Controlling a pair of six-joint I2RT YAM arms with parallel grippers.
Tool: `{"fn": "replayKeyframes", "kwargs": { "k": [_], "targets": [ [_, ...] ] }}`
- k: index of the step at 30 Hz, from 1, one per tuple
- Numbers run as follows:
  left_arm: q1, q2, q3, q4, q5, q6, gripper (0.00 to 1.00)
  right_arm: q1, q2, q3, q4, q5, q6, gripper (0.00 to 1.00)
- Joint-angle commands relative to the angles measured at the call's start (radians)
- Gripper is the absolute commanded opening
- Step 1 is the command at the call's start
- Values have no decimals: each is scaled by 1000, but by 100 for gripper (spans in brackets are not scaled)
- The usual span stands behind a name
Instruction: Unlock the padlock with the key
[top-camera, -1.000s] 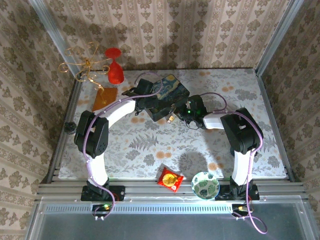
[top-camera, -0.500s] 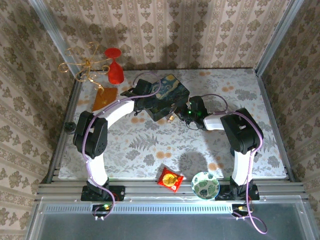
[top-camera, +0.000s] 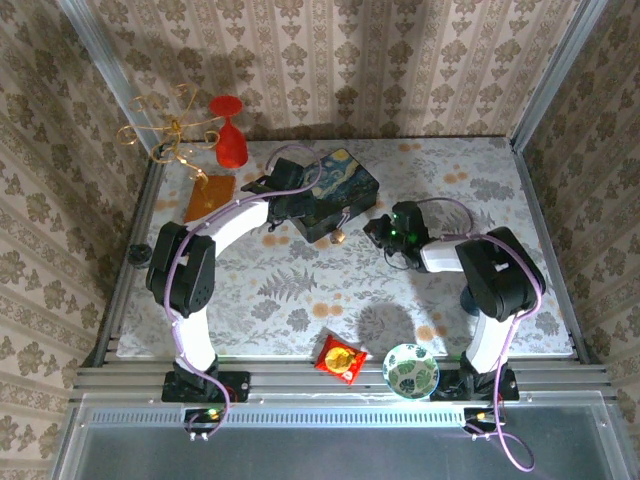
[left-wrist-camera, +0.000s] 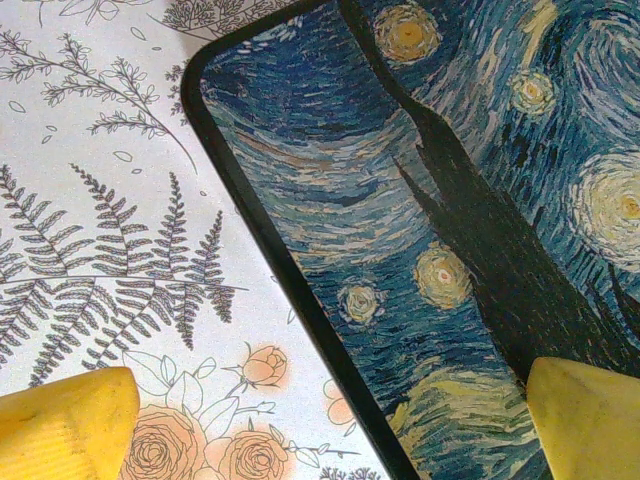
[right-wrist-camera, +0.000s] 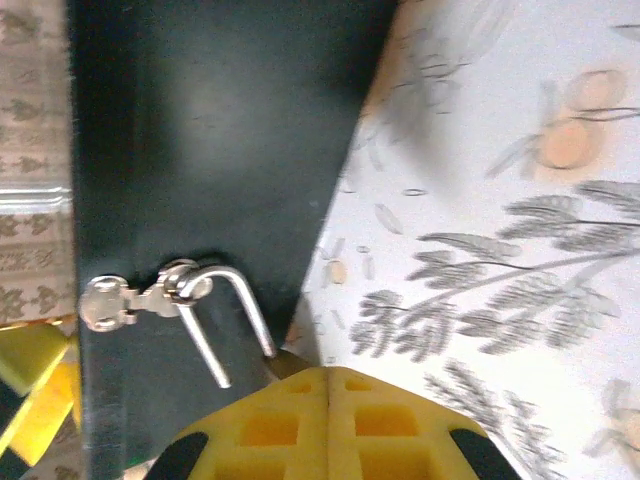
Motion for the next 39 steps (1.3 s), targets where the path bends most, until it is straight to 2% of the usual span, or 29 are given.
{"fn": "replayKeyframes", "kwargs": {
  "k": [1, 5, 8, 10, 22, 39],
  "targets": [
    [-6, 30, -5, -131, -18, 29, 100, 6, -34, -30, 9, 47, 12, 0],
    [-9, 36, 5, -131, -16, 30, 100, 16, -16, -5, 45, -4, -51, 1],
    [-8, 40, 17, -131, -17, 33, 100, 32, -1, 33, 47, -22, -98, 13],
    [-9, 40, 29, -128, -15, 38, 100, 41, 14, 59, 40, -21, -118, 17],
    [-4, 67, 83, -123, -2, 36, 100, 45, 112, 144, 30, -19, -121, 20],
    [5, 79, 83, -126, 5, 39, 100, 67, 198, 171, 170, -71, -107, 23]
  ]
}}
